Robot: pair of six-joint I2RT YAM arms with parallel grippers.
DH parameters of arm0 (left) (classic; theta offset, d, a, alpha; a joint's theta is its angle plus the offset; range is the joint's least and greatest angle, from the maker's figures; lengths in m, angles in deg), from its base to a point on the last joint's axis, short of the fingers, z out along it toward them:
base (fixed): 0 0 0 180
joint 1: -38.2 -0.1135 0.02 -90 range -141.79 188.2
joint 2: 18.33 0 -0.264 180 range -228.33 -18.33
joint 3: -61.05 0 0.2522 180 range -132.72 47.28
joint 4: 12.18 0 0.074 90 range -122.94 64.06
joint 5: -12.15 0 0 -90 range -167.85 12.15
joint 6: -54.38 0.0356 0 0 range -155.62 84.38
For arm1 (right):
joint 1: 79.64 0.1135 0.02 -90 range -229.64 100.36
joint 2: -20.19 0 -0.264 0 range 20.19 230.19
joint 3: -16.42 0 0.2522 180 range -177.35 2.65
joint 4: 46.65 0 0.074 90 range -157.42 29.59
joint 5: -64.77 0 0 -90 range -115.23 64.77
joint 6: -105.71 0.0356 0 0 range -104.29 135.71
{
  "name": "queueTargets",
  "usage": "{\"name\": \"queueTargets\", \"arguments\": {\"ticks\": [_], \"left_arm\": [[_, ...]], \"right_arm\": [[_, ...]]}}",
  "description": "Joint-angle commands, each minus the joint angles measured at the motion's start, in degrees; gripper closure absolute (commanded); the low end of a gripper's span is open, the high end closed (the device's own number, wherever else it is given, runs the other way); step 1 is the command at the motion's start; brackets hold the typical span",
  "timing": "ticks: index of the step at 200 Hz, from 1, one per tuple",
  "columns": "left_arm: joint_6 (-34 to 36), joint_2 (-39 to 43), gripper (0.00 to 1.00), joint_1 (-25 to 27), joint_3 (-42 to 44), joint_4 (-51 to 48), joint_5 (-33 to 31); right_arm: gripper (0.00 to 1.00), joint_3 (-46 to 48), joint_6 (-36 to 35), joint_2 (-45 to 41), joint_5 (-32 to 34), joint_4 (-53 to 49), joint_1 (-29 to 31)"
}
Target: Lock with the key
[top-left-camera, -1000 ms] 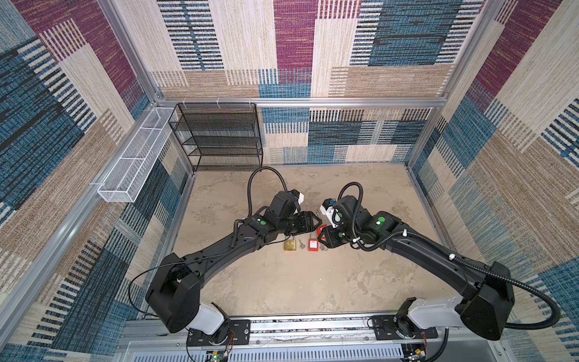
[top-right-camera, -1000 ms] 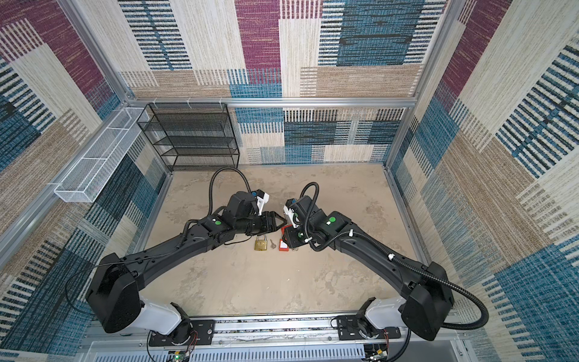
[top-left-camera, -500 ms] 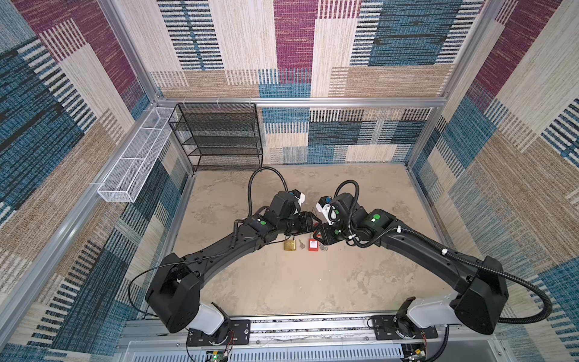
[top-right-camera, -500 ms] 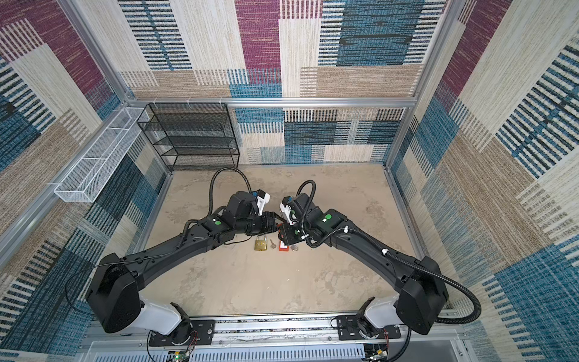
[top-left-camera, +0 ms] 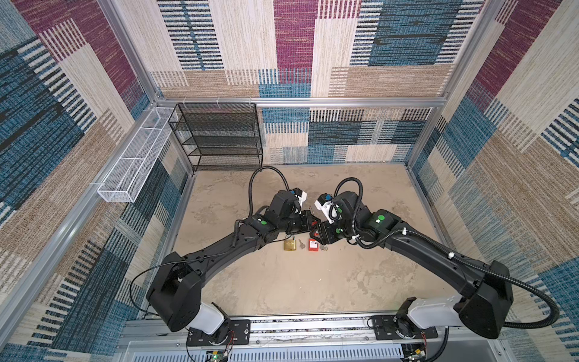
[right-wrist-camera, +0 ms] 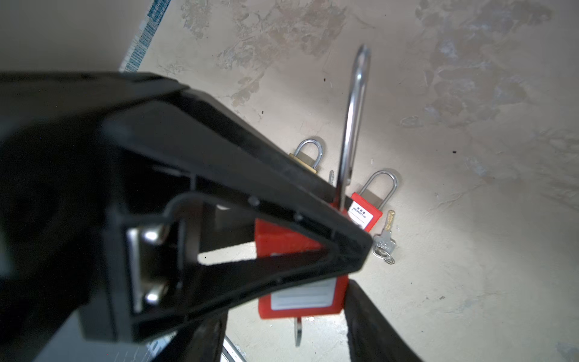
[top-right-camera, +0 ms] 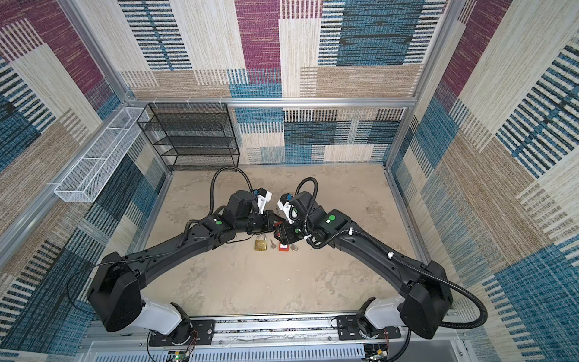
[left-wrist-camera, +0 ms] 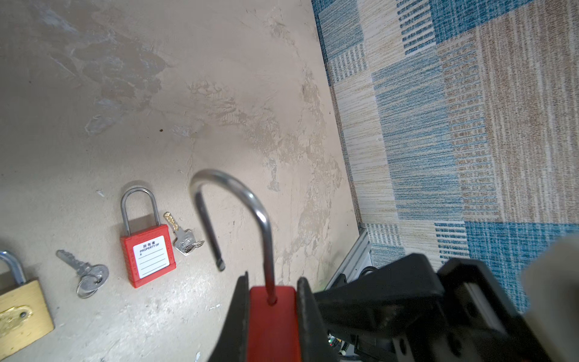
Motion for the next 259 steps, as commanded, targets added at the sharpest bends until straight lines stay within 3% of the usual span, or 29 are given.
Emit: {"name": "queueTargets", "arguments": {"ticks": [1, 32, 51, 79, 99, 127, 149, 190, 213, 259], "left_arm": [[-2.18, 1.30, 0.92, -0.48, 0.81, 2.13, 0.11], [-4.88, 5.11, 0.92, -2.11, 4.16, 9.08, -0.93], [-6.64, 9.87, 0.96, -3.42, 8.29, 16.72, -4.92], [-6.12, 16.38, 0.97, -6.82, 9.16, 17.08, -8.85], [-4.27, 22.75, 0.97, -7.94, 12.51, 24.19, -13.18], [-1.07, 29.94, 0.98, -9.26, 16.19, 31.14, -17.82], [-0.28, 33.08, 0.99, -10.10, 17.22, 34.88, -18.25], [-3.80, 34.65, 1.00, -11.44, 18.38, 40.43, -18.76], [-6.42, 33.70, 1.00, -12.24, 19.74, 50.75, -18.12], [-11.71, 30.98, 1.00, -13.85, 19.67, 57.91, -15.72]], "right_arm": [[0.32, 1.39, 0.66, -2.62, 2.50, 8.01, 0.07], [0.26, 3.45, 0.72, -7.97, 4.95, 9.43, -0.40], [0.25, 4.97, 2.42, -11.59, 0.63, 14.45, -2.43], [0.17, 5.37, 10.11, -12.97, -8.14, 28.96, -6.20], [0.17, 3.93, 17.49, -8.98, -17.25, 40.08, -8.82], [0.18, -5.70, 26.42, 1.94, -22.43, 44.54, -9.04], [0.19, -9.67, 33.97, 8.67, -28.22, 54.88, -8.88], [0.19, -12.96, 37.86, 13.10, -30.73, 62.34, -6.33], [0.19, -13.61, 40.12, 14.90, -32.50, 63.98, -4.56], [0.20, -11.07, 42.21, 14.16, -32.98, 67.70, -3.16]]}}
